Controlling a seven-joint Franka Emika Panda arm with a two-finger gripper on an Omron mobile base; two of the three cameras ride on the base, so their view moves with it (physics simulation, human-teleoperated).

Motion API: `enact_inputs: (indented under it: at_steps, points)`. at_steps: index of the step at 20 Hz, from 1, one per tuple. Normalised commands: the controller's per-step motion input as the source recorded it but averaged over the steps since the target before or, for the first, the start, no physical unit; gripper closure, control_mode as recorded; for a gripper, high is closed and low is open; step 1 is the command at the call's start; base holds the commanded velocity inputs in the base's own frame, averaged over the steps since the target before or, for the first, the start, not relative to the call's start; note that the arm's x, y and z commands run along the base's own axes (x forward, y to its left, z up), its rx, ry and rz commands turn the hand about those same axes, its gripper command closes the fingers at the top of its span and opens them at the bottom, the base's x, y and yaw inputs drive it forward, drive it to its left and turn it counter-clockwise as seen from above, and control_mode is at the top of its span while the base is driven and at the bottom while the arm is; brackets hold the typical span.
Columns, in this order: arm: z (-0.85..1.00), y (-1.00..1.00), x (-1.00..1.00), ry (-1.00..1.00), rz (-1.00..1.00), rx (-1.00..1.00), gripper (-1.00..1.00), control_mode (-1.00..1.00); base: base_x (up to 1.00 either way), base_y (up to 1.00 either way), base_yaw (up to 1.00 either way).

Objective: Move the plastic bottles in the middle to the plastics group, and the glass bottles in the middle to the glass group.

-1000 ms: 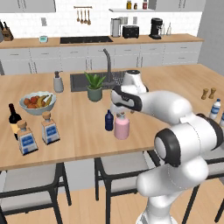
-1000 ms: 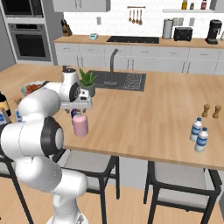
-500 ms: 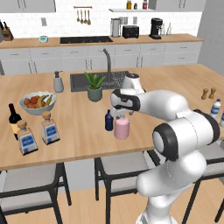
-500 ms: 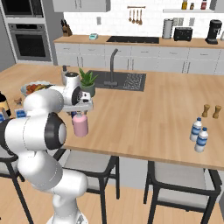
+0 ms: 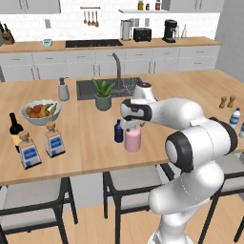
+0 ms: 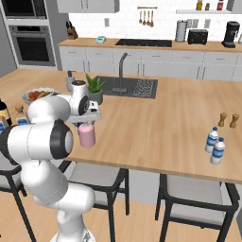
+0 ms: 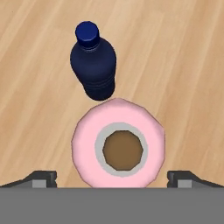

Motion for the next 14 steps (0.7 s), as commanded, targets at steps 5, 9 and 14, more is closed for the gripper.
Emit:
enact_inputs:
  at_steps: [5, 9, 14]
  points:
    - [-0.05, 0.0, 0.09, -0.01, 0.04, 0.0, -1.0, -1.0, 0.0, 0.0, 0.0]
    - [0.0, 0.0, 0.2, -0.03, 0.02, 0.0, -1.0, -1.0, 0.0, 0.0, 0.0]
    - [0.0, 0.0, 0.15, -0.03, 0.0, 0.0, -1.0, -1.0, 0.0, 0.0, 0.0]
